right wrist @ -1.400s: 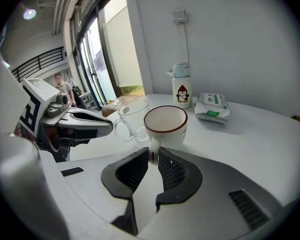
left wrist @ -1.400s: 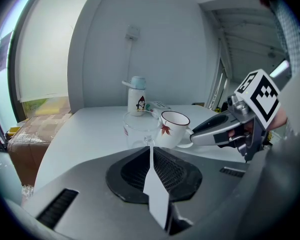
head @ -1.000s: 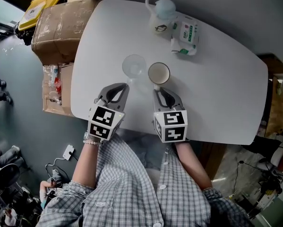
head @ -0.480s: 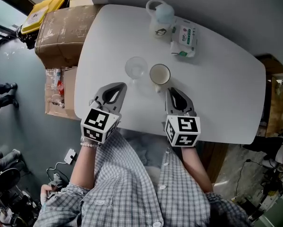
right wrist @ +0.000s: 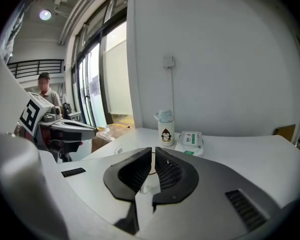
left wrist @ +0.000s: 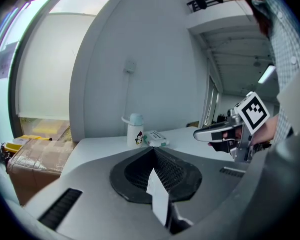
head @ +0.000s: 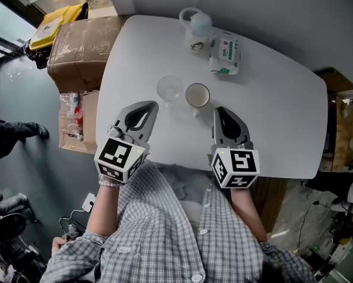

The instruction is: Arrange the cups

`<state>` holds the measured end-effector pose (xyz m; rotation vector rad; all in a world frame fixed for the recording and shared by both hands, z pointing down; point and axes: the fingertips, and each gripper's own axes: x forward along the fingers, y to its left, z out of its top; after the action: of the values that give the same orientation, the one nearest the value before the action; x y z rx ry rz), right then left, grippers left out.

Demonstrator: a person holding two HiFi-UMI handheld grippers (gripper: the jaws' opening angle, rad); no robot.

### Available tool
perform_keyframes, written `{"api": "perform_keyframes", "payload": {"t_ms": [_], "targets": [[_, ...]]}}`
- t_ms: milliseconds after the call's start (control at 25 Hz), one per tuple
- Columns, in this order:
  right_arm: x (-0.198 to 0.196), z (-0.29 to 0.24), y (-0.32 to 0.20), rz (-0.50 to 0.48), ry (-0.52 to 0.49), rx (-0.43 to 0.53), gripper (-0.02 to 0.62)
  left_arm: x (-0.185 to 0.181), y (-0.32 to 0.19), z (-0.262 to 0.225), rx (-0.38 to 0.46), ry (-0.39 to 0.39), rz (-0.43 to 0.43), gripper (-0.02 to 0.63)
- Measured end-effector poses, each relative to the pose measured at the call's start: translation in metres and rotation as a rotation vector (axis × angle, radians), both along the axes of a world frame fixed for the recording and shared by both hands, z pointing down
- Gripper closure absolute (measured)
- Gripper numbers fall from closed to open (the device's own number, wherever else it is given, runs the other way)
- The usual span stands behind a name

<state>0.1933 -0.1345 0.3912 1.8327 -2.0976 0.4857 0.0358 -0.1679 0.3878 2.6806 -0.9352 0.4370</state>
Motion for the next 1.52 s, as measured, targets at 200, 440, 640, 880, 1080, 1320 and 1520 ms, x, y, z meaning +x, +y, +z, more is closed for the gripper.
{"api": "perform_keyframes", "payload": {"t_ms": [200,440,640,880,1080,1320,1520], "targets": [[-0.002,-0.007,0.002,-0.014,0.015,0.021,0.560,0.002,0.002,-0.011,0.030,0.016,0.023,0.598],[-0.005,-0.020,-0.001,-0.032,0.044,0.061,0.561,0.005,0.002,-0.020,0.048,0.029,0.047,0.598],[-0.005,-0.028,-0.005,-0.036,0.035,0.085,0.561,0.009,-0.002,-0.026,0.058,0.036,0.057,0.598],[-0.005,-0.033,-0.009,-0.036,0.028,0.098,0.563,0.010,-0.002,-0.027,0.063,0.038,0.063,0.598],[-0.005,-0.034,-0.009,-0.042,0.035,0.098,0.563,0.011,-0.002,-0.027,0.064,0.039,0.066,0.598],[-0.007,-0.034,-0.009,-0.049,0.039,0.094,0.563,0.012,-0.002,-0.028,0.064,0.037,0.070,0.598],[-0.007,-0.033,-0.008,-0.054,0.040,0.092,0.563,0.012,-0.001,-0.026,0.062,0.034,0.073,0.598]]}}
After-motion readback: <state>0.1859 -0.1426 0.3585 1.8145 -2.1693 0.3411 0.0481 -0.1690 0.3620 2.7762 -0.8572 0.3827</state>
